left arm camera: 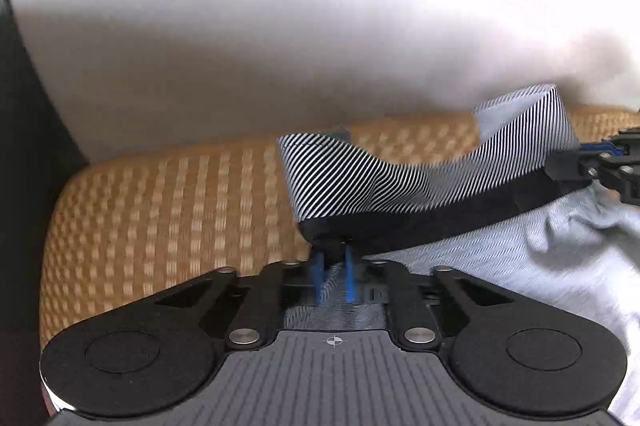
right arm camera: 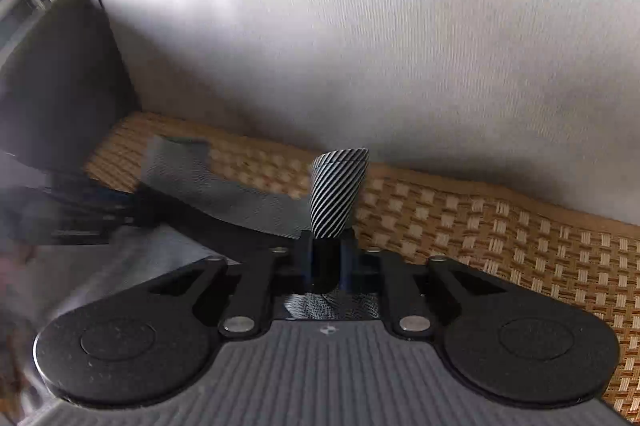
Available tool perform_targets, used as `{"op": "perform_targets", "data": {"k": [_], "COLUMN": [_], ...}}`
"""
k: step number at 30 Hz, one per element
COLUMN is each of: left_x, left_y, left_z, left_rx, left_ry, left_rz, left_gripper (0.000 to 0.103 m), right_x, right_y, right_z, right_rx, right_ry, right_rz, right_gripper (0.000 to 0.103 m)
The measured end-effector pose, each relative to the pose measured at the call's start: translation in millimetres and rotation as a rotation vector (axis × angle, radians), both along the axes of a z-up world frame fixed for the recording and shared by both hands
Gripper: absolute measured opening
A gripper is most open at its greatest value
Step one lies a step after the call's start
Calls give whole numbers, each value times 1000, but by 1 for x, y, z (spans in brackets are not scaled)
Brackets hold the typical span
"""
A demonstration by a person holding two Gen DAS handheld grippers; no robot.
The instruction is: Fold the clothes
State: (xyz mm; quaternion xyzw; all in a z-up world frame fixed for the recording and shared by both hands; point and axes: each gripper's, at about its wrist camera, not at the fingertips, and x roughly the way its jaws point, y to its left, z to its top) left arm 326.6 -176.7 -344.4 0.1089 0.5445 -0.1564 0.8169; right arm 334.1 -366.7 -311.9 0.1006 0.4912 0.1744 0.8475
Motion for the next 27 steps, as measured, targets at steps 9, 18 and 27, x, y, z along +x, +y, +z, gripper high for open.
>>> {"op": "perform_targets", "data": {"k": [9, 18, 27], "left_x": [53, 29, -122], "left_y": [-67, -56, -59], "left_z": [25, 5, 75], "left_rx": [82, 211, -56], "left_ry": [-214, -158, -97], "left_rz": [-55, -70, -250], "left_gripper": [17, 54, 66], "right_x": [4, 1, -136], "right_y": [-25, -46, -131], "right_z": [72, 31, 115], "right_rx": [-135, -197, -185], "right_ry": [-316, -246, -235], "right_rz": [-63, -234, -209], "right_gripper": [10, 62, 64]}}
